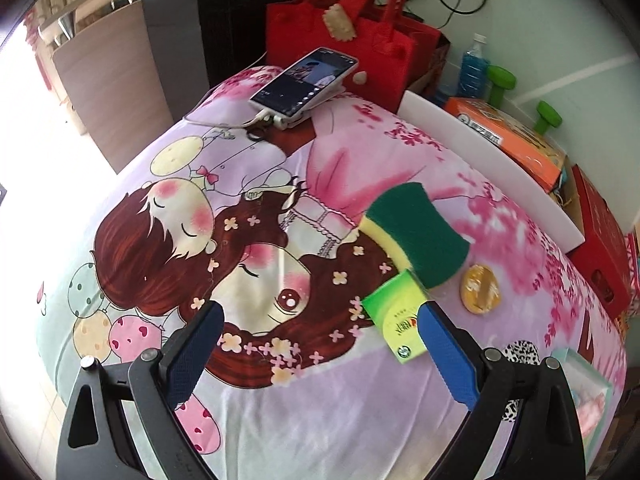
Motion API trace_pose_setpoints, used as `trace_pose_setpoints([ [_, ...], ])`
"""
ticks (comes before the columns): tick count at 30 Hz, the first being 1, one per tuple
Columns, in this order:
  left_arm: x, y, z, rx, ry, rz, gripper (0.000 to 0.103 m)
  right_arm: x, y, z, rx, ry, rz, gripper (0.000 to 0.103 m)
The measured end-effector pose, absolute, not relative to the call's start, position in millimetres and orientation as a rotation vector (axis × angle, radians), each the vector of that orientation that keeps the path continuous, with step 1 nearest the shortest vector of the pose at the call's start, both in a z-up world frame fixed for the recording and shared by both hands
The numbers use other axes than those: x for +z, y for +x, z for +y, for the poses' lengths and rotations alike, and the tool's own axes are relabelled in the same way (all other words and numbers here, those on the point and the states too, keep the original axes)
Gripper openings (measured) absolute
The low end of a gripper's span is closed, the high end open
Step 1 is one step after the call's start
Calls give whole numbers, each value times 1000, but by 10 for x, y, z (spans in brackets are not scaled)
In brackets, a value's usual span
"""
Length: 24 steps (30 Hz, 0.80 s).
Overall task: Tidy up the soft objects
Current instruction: 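Move both grippers back toward the leopard-print scrunchie and green packs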
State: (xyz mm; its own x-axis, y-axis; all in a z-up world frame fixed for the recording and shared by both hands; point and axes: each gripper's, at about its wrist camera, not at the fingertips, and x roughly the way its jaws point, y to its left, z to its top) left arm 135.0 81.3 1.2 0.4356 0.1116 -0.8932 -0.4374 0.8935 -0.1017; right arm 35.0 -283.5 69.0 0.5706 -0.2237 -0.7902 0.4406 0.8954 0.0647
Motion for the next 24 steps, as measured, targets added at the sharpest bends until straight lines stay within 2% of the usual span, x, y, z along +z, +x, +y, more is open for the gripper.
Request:
trace_pose_setpoints([
  [11,-57,1439,865,340,-345,1080,97,846,795,-2085,-194,244,849,103],
  [24,-309,1614,636,267,-362,1117,97,184,1148,-1783,-123,182,1005,103],
])
